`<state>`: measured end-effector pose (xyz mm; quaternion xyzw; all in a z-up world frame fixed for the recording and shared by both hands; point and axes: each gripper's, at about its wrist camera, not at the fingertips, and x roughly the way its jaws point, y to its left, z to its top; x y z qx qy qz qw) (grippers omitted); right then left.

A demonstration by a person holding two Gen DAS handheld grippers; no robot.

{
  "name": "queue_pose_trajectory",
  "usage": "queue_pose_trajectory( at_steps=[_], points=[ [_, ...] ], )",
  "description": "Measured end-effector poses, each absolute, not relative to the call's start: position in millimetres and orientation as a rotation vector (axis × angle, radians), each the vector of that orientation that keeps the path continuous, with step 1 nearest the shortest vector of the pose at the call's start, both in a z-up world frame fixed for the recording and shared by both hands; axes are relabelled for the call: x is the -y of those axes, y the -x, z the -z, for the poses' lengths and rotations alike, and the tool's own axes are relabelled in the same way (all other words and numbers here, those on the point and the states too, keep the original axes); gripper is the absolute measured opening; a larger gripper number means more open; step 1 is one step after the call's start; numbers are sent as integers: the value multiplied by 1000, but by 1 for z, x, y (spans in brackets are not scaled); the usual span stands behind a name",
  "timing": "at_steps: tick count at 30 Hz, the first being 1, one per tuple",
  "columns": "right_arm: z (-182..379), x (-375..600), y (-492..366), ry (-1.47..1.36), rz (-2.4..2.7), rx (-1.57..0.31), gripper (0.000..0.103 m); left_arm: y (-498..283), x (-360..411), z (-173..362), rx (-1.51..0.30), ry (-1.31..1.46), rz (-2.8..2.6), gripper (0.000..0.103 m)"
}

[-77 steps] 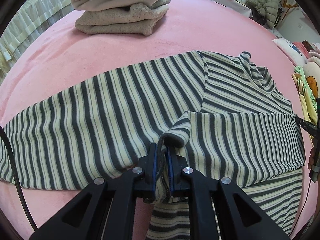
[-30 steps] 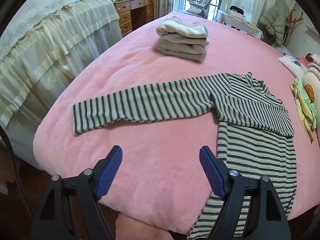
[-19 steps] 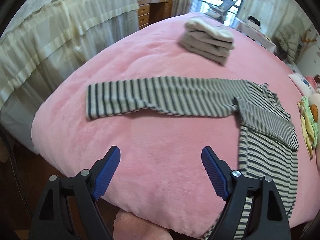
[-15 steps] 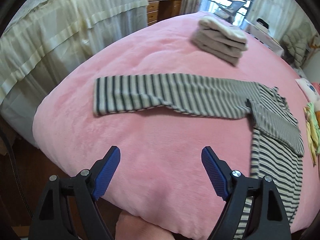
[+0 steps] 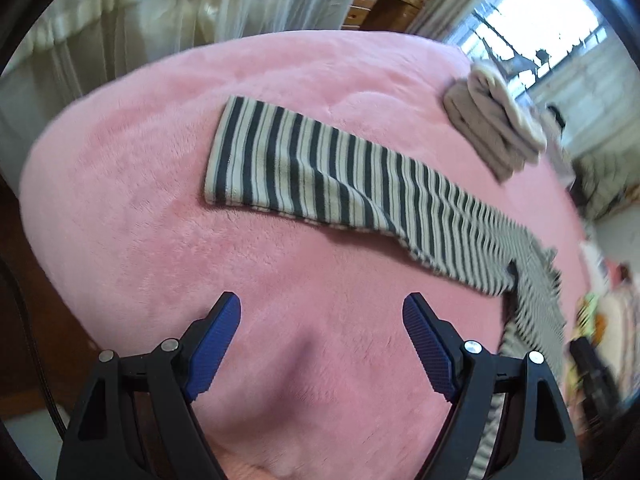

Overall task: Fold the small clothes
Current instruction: 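Move the left tool to the cuff of the other sleeve and grasp it, then fold the grasped sleeve across the shirt body with the left tool and release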

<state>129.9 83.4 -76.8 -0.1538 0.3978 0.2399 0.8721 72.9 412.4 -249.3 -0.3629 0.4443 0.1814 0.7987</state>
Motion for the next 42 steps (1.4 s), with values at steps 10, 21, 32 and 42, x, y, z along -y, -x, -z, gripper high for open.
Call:
queue_pose_trajectory(
  at_steps=[10,21,32,42],
  points=[
    [120,-111,-144,352,-533,-888,47,-116,-411,284,-920,920,-291,64],
    [145,-118,-172,348,-507,-908,47,-159,-440,303,-828,1060,-313,58],
    [149,-111,-201,295,-463,-907,47,-162,-442,288,-746,944,-447,6],
    [131,-67,-206,256,-404,-882,47,-190,-380,204,-655,659,-362,6]
  ],
)
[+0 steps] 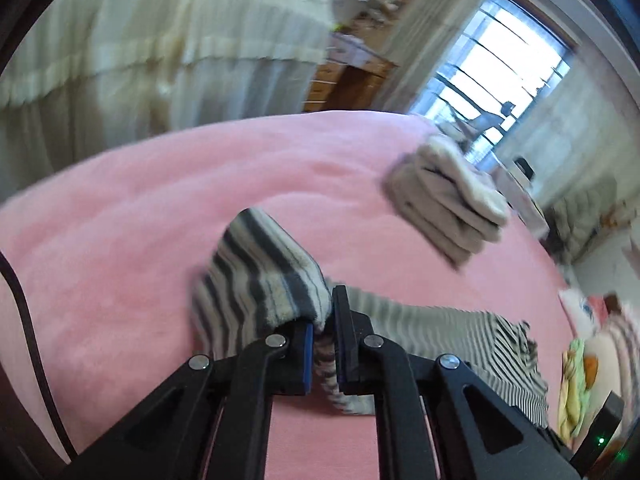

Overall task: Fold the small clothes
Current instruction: 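Fold the grasped sleeve across the shirt body with the left tool and release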

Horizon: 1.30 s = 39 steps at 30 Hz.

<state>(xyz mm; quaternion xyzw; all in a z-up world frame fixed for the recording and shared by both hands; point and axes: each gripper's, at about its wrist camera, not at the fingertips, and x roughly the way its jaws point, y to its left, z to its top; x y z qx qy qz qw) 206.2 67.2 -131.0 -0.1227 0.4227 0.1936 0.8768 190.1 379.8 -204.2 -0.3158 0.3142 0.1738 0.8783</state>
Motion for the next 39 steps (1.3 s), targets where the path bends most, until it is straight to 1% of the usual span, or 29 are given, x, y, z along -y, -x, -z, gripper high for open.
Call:
queue_pose_trajectory(
  at_steps=[5,9,15,19,23,29,34,35,36,37,39],
  points=[
    [117,-15,-212,202,-329,-872,47,-235,-323,167,-661,564,-243,6],
    [115,41,-217,160,-242,-883,47,-270,-263,130,-641,516,-124,6],
    [115,146,-217,53,-99,-905,47,-312,-146,81,-612,475,79,6],
    [114,208,-211,14,-15,-904,47,-322,-66,71,-629,450,197,6],
    [115,262,-203,-10,49,-909,47,-331,13,85,-711,449,310,6],
    [120,325,-192,-62,122,-920,47,-332,111,143,-898,417,410,6],
    [134,354,-186,-80,142,-949,47,-319,151,184,-998,354,448,6],
    [137,356,-186,-80,135,-959,47,-317,150,191,-1009,351,449,8],
    [140,356,-186,-79,125,-968,47,-314,151,198,-1025,347,443,14],
    [142,355,-187,-75,116,-977,47,-314,148,203,-1035,345,440,18],
    [145,352,-189,-67,90,-991,47,-311,137,213,-1061,346,425,38]
  ],
)
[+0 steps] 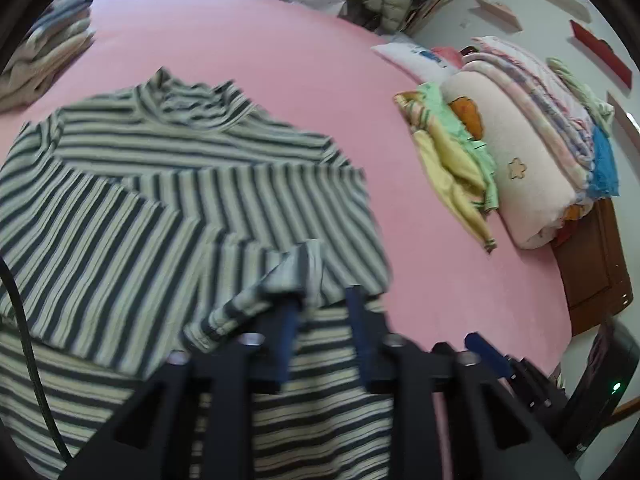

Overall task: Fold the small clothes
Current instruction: 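Fold the grasped sleeve across the shirt body with the left tool and release, then grasp the folded sleeve with the right tool and tuck it onto the body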

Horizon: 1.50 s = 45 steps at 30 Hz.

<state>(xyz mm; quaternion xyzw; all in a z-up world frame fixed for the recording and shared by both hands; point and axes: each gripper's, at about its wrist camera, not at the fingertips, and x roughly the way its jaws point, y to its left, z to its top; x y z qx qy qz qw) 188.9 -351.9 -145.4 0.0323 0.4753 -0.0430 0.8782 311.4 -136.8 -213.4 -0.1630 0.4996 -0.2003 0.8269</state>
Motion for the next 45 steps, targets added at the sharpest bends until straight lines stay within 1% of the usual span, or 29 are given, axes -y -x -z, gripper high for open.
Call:
queue_pose_trajectory(
  at_steps=[1,2,3,7,9,14,24,28,30,36,37,38,39,40,41,45],
  points=[
    [146,349,-190,-63,73,-997,47,-316,124,215,-1070,352,421,43],
    [147,345,-192,-58,59,-1001,47,-315,117,219,-1077,357,420,49],
    [147,342,-195,-54,43,-1007,47,-313,110,221,-1079,362,417,53],
    [148,329,-203,-60,-8,-1018,48,-301,79,222,-1089,354,413,57],
    [148,326,-209,-78,-26,-1029,49,-293,65,221,-1085,345,416,66],
    [146,317,-222,-120,-71,-1048,50,-272,31,213,-1057,271,362,67],
    [142,255,-233,-21,-160,-1040,51,-261,-53,201,-972,258,157,67],
    [151,213,-232,64,-186,-1037,53,-263,-79,210,-992,291,93,67],
    [158,195,-231,121,-186,-1037,57,-262,-92,215,-1004,318,79,67],
    [194,164,-232,341,-73,-1071,58,-254,-112,227,-1021,339,51,67],
    [197,165,-232,355,-50,-1074,57,-253,-114,228,-1024,342,49,67],
    [198,169,-232,347,-44,-1077,44,-252,-115,229,-1027,344,48,67],
    [198,173,-233,328,-47,-1092,20,-252,-116,230,-1030,347,48,67],
    [197,177,-233,306,-50,-1104,9,-252,-116,231,-1030,348,48,67],
    [193,184,-234,277,-42,-1105,5,-252,-117,232,-1031,347,49,67],
    [171,217,-231,160,-2,-1058,5,-252,-114,230,-1021,337,55,67]
  ],
)
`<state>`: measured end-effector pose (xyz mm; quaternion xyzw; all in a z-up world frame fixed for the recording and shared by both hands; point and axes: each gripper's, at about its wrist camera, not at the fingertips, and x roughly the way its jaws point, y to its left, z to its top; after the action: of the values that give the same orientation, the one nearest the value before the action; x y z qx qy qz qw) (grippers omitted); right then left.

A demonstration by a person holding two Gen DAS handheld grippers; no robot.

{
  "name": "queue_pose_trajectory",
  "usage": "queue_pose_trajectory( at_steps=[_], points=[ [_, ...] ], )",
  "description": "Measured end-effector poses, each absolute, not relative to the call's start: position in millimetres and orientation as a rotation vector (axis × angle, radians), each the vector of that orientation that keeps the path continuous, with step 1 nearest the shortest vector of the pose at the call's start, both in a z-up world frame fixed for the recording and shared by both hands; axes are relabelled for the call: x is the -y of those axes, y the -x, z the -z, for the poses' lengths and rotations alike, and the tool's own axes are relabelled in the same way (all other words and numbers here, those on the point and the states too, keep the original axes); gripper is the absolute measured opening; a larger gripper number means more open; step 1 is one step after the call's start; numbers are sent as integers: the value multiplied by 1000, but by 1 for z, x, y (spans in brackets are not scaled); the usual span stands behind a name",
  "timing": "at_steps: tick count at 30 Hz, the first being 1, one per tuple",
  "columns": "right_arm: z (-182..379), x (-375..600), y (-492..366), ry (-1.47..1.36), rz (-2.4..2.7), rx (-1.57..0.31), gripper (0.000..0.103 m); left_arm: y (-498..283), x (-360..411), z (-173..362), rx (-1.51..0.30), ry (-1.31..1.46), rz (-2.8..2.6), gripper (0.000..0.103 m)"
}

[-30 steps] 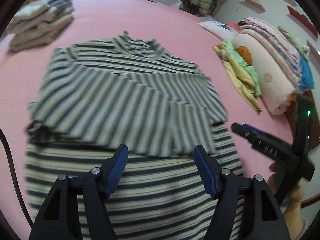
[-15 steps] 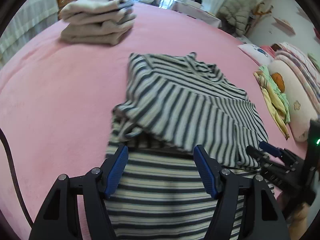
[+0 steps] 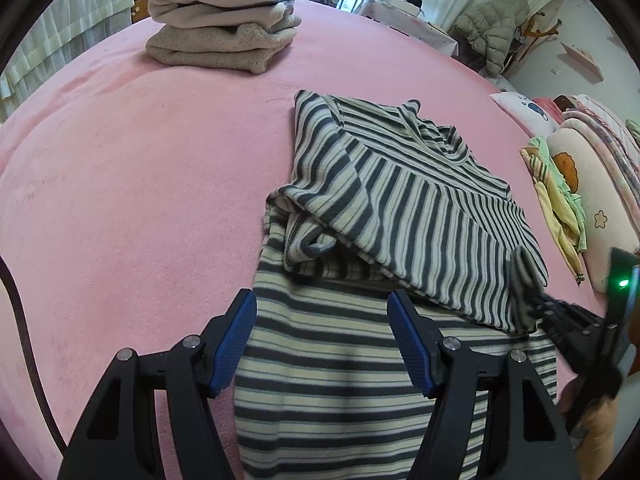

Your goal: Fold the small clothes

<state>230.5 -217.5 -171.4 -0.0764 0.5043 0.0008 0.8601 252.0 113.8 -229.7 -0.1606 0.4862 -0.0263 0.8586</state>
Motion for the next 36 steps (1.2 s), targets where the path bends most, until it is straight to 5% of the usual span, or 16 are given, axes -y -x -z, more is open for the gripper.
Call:
queue_pose_trajectory(
  at_steps=[10,16,36],
  points=[
    [181,312,-239,-143,16,-1149,13,-252,-104,234,-1045,322,63,67],
    [181,328,-244,-274,-53,-1131,47,-252,-106,234,-1045,320,59,67],
    [174,303,-294,-3,-215,-1104,47,-255,-111,238,-1056,326,51,67]
  ],
)
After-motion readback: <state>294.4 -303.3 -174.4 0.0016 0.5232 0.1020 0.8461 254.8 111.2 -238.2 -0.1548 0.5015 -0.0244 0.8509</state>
